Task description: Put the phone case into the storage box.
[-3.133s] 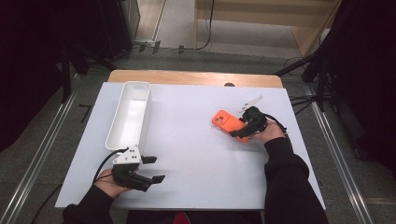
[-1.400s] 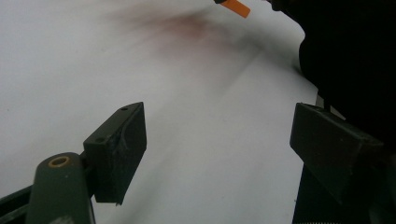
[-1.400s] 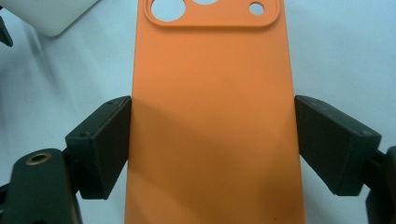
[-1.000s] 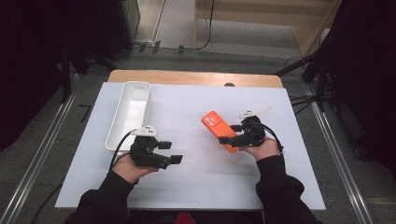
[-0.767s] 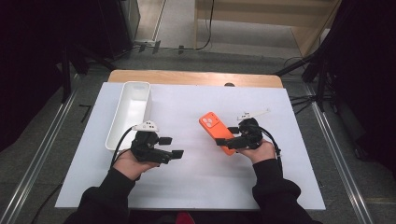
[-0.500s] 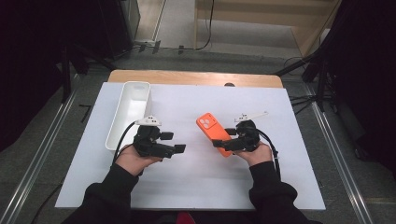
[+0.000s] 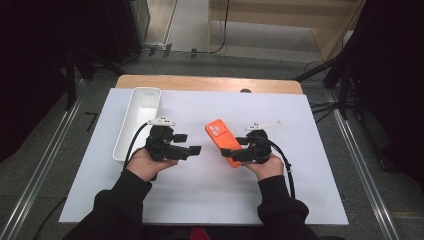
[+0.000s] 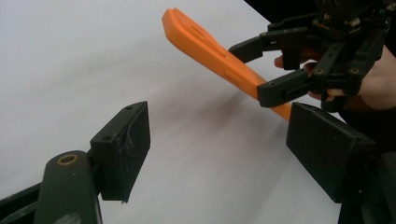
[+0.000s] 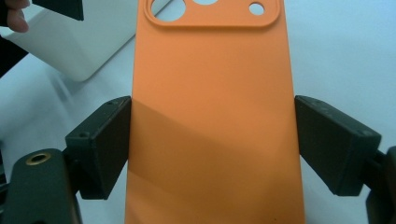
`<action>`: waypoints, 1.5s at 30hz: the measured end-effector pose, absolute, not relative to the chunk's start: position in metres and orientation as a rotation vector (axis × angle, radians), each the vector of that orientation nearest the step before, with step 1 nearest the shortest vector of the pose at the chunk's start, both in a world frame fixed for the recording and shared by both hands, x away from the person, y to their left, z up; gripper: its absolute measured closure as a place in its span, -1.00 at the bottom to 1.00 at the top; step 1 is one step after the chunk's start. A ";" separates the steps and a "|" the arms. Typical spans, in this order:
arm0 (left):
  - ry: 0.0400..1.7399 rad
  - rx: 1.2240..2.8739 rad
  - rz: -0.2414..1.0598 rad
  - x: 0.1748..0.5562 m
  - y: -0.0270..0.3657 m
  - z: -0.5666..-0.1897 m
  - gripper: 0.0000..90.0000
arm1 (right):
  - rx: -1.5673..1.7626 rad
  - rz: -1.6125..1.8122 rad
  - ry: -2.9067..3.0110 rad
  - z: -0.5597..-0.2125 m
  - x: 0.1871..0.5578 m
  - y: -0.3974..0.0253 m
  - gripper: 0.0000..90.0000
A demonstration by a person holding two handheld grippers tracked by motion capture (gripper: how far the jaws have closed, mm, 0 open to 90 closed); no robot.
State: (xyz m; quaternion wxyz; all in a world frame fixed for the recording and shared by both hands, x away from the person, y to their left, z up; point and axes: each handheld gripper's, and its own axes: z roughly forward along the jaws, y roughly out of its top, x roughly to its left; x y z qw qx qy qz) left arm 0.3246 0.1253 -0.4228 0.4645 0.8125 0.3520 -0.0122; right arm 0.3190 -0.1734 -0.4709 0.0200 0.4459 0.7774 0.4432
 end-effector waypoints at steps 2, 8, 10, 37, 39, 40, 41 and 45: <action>0.875 1.979 -0.037 0.326 0.125 -0.422 -0.52 | 1.391 1.365 2.404 -0.471 0.318 -0.171 -0.67; 0.908 1.997 -0.008 0.330 0.124 -0.420 -0.43 | 1.404 1.400 2.355 -0.475 0.311 -0.163 -0.67; 0.923 1.991 -0.001 0.332 0.124 -0.420 -0.43 | 1.415 1.419 2.343 -0.476 0.309 -0.162 -0.68; 1.051 1.942 -0.018 0.353 0.108 -0.418 -0.33 | 1.540 1.552 2.169 -0.494 0.295 -0.146 -0.68; 1.053 1.948 -0.001 0.355 0.107 -0.419 -0.33 | 1.547 1.563 2.162 -0.494 0.294 -0.144 -0.68; 1.055 1.953 -0.002 0.356 0.107 -0.420 -0.33 | 1.556 1.570 2.158 -0.494 0.294 -0.143 -0.68; 1.061 1.945 -0.012 0.357 0.107 -0.420 -0.33 | 1.560 1.575 2.150 -0.495 0.294 -0.142 -0.68; 1.080 1.932 -0.012 0.360 0.107 -0.421 -0.33 | 1.577 1.577 2.129 -0.496 0.293 -0.139 -0.68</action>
